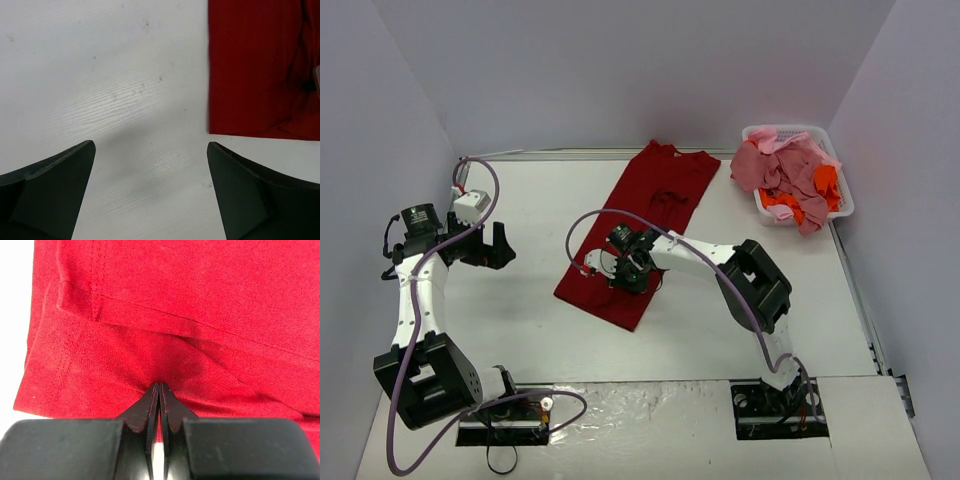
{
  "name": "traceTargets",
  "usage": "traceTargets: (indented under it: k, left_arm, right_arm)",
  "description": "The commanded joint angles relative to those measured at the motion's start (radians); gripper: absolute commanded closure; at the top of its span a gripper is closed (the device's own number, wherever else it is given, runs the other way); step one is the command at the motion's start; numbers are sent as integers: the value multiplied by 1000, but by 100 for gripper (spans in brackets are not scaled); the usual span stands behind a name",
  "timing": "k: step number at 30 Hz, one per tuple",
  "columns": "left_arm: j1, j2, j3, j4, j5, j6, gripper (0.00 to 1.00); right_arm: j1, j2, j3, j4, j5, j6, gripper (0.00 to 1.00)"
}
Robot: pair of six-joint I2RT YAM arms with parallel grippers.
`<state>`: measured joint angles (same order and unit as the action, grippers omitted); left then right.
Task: Fold and stack the t-shirts
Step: Rotate the tshirt 90 degrees
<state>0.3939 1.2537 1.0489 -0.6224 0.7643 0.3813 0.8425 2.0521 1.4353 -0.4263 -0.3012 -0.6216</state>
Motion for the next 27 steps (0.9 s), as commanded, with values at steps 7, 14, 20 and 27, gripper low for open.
traceTargets:
  k: [7,14,20,27]
  left_arm:
    - [6,-16,20,-7,41,11,6]
    - [6,-16,19,-3,55,10,6]
    - [5,-14,23,-8,67,11,6]
    - [5,-11,23,-11,78,16,6]
  right_arm:
    - [-156,148,-210,-373,-44,-6,100]
    - [-328,132,-217,-374,14,36,100]
    - [-390,117,-246,-394,65,36,100]
    - [-390,54,-207,-523,2,-32,100]
